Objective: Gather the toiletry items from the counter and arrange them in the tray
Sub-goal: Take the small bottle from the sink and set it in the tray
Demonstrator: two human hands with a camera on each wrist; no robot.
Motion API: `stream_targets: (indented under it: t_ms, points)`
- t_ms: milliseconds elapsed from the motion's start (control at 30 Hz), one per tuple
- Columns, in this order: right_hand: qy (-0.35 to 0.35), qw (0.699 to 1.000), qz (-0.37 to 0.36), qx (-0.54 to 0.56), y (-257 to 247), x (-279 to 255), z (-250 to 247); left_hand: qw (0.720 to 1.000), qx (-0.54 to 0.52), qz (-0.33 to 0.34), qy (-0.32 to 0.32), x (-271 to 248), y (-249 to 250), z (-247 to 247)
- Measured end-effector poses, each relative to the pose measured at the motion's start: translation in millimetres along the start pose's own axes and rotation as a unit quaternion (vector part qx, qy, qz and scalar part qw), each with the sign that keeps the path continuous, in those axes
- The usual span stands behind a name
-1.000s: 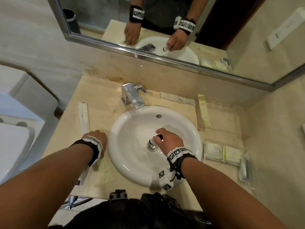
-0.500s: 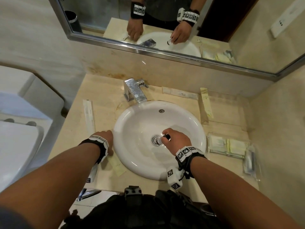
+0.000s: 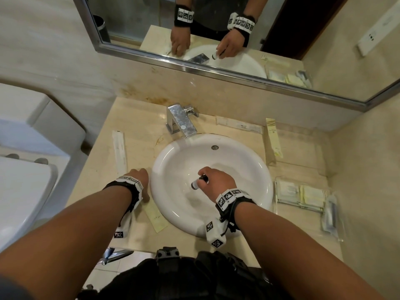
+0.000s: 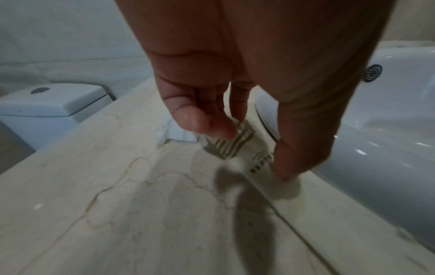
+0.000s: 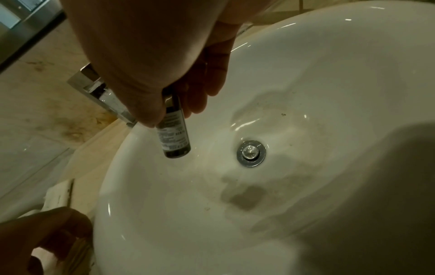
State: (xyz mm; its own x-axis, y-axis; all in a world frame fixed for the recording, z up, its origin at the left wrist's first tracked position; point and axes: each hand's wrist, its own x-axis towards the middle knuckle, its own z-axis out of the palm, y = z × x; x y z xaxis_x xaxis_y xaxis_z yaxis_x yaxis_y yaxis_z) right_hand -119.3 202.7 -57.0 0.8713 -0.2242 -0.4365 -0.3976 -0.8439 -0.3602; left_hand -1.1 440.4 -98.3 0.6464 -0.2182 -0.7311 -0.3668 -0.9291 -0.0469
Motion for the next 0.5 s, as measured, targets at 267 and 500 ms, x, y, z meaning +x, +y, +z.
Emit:
stream_targets:
  t_ms: [267,500]
  points:
    - [-0.005,1.000,0.001,-0.009,-5.0,0.0,4.4,1.000,-0.025,-0.006,-0.001,5.8,-3.3,5.7]
    - [0.000,1.000,0.000,0.012,-8.8,-0.1,4.4,1.000,-0.002,0.002,0.011,2.6,-4.5,2.4]
